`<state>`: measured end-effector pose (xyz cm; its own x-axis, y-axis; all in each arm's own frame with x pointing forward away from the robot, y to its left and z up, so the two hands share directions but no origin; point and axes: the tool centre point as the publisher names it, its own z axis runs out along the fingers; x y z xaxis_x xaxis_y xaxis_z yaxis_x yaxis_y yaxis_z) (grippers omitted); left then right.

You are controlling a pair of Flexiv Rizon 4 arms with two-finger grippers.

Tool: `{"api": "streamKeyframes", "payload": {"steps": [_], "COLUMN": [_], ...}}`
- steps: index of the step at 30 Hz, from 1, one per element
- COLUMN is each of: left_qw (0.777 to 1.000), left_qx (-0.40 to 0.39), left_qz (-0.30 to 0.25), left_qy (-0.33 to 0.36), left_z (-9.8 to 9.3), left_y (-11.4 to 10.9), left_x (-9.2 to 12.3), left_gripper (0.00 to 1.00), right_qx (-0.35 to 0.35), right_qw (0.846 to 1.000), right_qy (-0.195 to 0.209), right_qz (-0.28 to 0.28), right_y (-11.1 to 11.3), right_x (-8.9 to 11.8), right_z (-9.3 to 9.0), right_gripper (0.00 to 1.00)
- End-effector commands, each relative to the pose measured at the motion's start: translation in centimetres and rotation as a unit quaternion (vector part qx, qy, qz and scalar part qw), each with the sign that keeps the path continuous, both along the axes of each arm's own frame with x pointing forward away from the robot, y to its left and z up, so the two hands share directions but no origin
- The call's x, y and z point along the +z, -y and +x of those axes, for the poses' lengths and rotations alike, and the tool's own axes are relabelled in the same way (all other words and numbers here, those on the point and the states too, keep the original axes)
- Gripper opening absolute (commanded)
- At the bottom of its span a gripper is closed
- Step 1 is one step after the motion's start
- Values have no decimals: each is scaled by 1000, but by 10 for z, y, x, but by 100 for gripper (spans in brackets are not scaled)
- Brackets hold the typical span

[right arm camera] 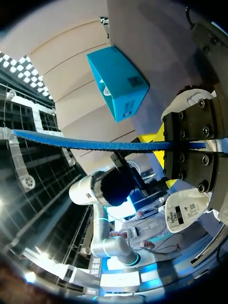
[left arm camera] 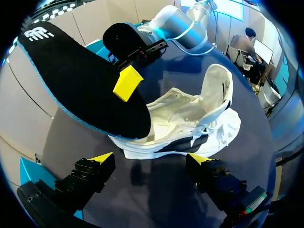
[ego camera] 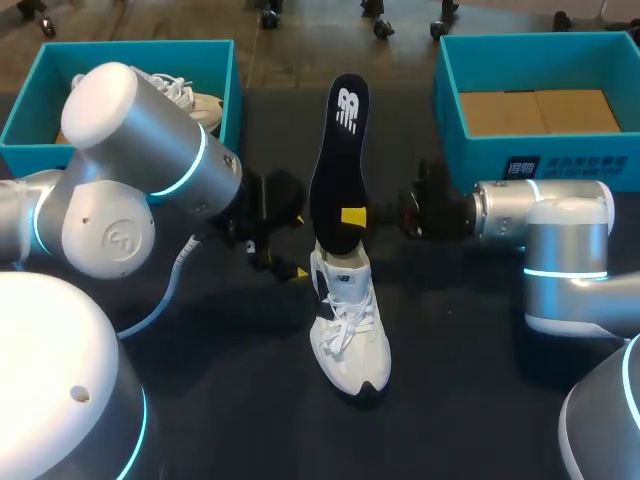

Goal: Take the shoe out of the shoebox, open the shoe tongue, remove and reinsert the insole, then place the shoe into the shoebox

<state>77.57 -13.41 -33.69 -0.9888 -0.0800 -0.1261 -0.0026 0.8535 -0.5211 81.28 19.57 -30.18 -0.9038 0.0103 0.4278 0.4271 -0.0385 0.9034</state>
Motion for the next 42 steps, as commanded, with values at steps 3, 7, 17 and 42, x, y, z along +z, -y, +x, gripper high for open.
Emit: {"api": "streamKeyframes", "payload": {"steps": [3,7,17,42], "left_qw": [1000,1000,1000,999], "left_qx": [4,3,2,11], "left_qz": [3,4,11,23], "left_qy": [3,3,-7,-27], "left_z": [4,5,5,4], "left_y": [8,10,13,7], "left_x": [-3,-4,-10,-27], "left_gripper": [100,100,100,100], "right_qx": [-2,0,5,12], "right_qw": [1000,1000,1000,999], "right_qy": [2,2,-5,-36], "right_qz": [0,3,8,3], "right_y": [-4,-4,-6,2], "right_x": [-1,-3,-9,-30], "right_z": [-2,-3,-3,-14], "right_gripper": [0,0,0,0]}}
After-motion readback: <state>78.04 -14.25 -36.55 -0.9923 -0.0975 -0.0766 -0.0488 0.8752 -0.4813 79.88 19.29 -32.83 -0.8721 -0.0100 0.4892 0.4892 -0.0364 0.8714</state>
